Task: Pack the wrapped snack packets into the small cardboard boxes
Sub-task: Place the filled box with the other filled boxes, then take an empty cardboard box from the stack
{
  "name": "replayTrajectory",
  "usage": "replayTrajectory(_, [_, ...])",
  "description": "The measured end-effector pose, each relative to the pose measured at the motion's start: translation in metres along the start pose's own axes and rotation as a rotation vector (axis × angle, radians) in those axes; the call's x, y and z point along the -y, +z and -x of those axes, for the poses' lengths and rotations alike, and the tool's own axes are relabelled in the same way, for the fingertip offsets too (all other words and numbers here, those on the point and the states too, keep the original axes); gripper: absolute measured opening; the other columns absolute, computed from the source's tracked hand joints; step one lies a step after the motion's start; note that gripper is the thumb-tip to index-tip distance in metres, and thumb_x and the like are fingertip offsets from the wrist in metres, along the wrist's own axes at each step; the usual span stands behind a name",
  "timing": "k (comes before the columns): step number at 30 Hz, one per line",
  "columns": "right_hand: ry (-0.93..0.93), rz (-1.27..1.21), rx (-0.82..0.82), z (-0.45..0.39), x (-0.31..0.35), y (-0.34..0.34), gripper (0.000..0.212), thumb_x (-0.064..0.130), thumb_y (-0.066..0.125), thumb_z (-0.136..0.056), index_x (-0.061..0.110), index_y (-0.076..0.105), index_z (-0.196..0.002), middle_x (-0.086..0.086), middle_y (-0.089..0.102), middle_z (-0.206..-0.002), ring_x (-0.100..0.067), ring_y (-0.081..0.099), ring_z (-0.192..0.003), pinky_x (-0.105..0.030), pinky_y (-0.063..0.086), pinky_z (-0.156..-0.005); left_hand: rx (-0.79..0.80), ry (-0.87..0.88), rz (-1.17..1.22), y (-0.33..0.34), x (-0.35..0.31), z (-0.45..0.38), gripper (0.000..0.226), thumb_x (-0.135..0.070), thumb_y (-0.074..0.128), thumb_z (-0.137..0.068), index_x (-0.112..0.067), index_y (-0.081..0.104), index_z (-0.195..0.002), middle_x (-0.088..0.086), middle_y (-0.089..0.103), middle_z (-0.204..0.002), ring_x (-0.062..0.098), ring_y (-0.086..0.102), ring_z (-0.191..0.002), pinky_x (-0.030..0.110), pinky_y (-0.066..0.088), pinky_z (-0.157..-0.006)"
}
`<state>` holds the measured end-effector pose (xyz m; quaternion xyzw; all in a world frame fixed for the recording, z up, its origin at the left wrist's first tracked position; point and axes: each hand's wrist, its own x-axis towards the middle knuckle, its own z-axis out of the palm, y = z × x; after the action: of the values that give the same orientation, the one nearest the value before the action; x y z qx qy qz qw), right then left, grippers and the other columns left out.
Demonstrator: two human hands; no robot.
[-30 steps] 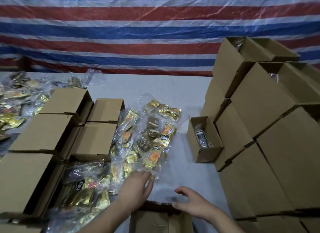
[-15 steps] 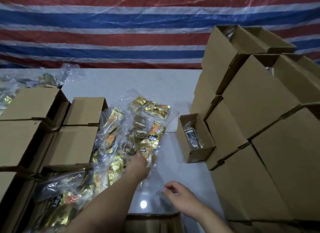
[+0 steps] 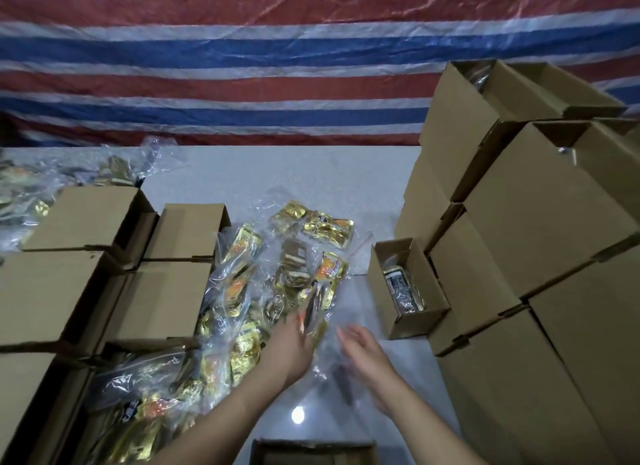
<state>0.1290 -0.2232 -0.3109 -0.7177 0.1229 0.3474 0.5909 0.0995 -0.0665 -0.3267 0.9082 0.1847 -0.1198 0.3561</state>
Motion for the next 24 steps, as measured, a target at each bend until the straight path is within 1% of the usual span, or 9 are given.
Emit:
replayTrajectory(2, [0.033,-0.245,0.084,0.003,0.021,0.009,0.05,0.051,0.062,-0.089,0.033,0.043,-0.132,0.004,0.059,-0.128,-0.02,0.058,-0.115,-0.038,0.049,-0.09,-0.069,0.166,0.041,-0.014,-0.019,0.016,0.043,-0.028,0.05,-0.095,-0.018,0.048,-0.136,0.004,0.057,-0.127,0.022,0.056,-0.115,0.041,0.048,-0.097])
replayTrajectory(5, [-0.05,-0.442,0.191,0.01,0.05,0.017,0.062,0.06,0.068,-0.074,0.02,0.06,-0.121,-0.004,0.072,-0.104,-0.021,0.068,-0.092,-0.033,0.054,-0.072,-0.111,0.355,0.115,-0.034,-0.054,0.04,0.04,-0.031,0.049,-0.092,-0.028,0.047,-0.132,-0.003,0.058,-0.121,0.012,0.055,-0.109,0.035,0.049,-0.094])
replayTrajectory(7, [-0.113,-0.587,0.245,0.018,0.064,0.02,0.067,0.055,0.075,-0.069,0.011,0.062,-0.116,-0.011,0.068,-0.096,-0.022,0.068,-0.084,-0.032,0.056,-0.073,-0.142,0.449,0.118,-0.043,-0.07,0.053,0.047,-0.029,0.05,-0.092,-0.026,0.043,-0.138,-0.004,0.056,-0.124,0.01,0.05,-0.114,0.029,0.045,-0.097])
replayTrajectory(11, [-0.21,-0.634,0.245,0.037,0.073,0.02,0.078,0.042,0.074,-0.07,0.003,0.053,-0.134,-0.014,0.065,-0.114,-0.023,0.065,-0.102,-0.036,0.053,-0.089,-0.183,0.489,0.042,-0.051,-0.078,0.071,0.052,-0.027,0.051,-0.095,-0.017,0.037,-0.144,0.005,0.053,-0.126,0.019,0.05,-0.114,0.035,0.043,-0.097])
replayTrajectory(16, [-0.333,-0.423,0.07,0.059,0.067,0.011,0.004,0.017,0.07,-0.089,0.014,0.069,-0.09,-0.002,0.07,-0.072,-0.019,0.068,-0.073,-0.032,0.055,-0.066,-0.098,0.548,-0.13,-0.057,-0.063,0.094,0.072,-0.046,0.051,-0.095,-0.014,0.023,-0.153,0.005,0.044,-0.142,0.02,0.041,-0.13,0.036,0.035,-0.111])
replayTrajectory(18, [-0.313,-0.41,0.017,0.07,0.06,0.004,0.004,0.016,0.066,-0.092,0.017,0.068,-0.094,-0.002,0.071,-0.074,-0.02,0.069,-0.072,-0.033,0.056,-0.063,-0.01,0.516,-0.036,-0.059,-0.043,0.111,0.091,-0.073,0.045,-0.086,-0.032,0.005,-0.157,-0.012,0.032,-0.153,0.002,0.031,-0.138,0.026,0.03,-0.115])
replayTrajectory(20, [-0.301,-0.379,-0.02,0.08,0.046,-0.004,0.021,0.018,0.066,-0.092,0.016,0.064,-0.113,-0.008,0.071,-0.089,-0.026,0.069,-0.083,-0.041,0.058,-0.075,0.048,0.392,0.169,-0.059,-0.015,0.127,0.09,-0.085,0.038,-0.079,-0.047,0.004,-0.153,-0.022,0.032,-0.15,-0.011,0.034,-0.132,0.022,0.034,-0.109])
replayTrajectory(22, [-0.356,-0.273,-0.053,0.093,0.032,-0.008,0.031,0.025,0.073,-0.086,0.019,0.063,-0.115,-0.01,0.069,-0.096,-0.029,0.067,-0.092,-0.046,0.054,-0.086,0.079,0.247,0.213,-0.051,0.023,0.139,0.078,-0.075,0.041,-0.086,-0.044,0.017,-0.153,-0.016,0.033,-0.154,-0.006,0.036,-0.134,0.027,0.035,-0.112])
replayTrajectory(24, [-0.419,-0.099,-0.037,0.108,0.018,-0.002,0.025,0.036,0.074,-0.074,0.025,0.068,-0.095,0.0,0.071,-0.086,-0.021,0.068,-0.087,-0.042,0.055,-0.082,0.16,0.139,0.077,-0.034,0.06,0.147,0.067,-0.058,0.044,-0.097,-0.032,0.024,-0.155,-0.008,0.028,-0.159,0.005,0.03,-0.142,0.028,0.026,-0.118])
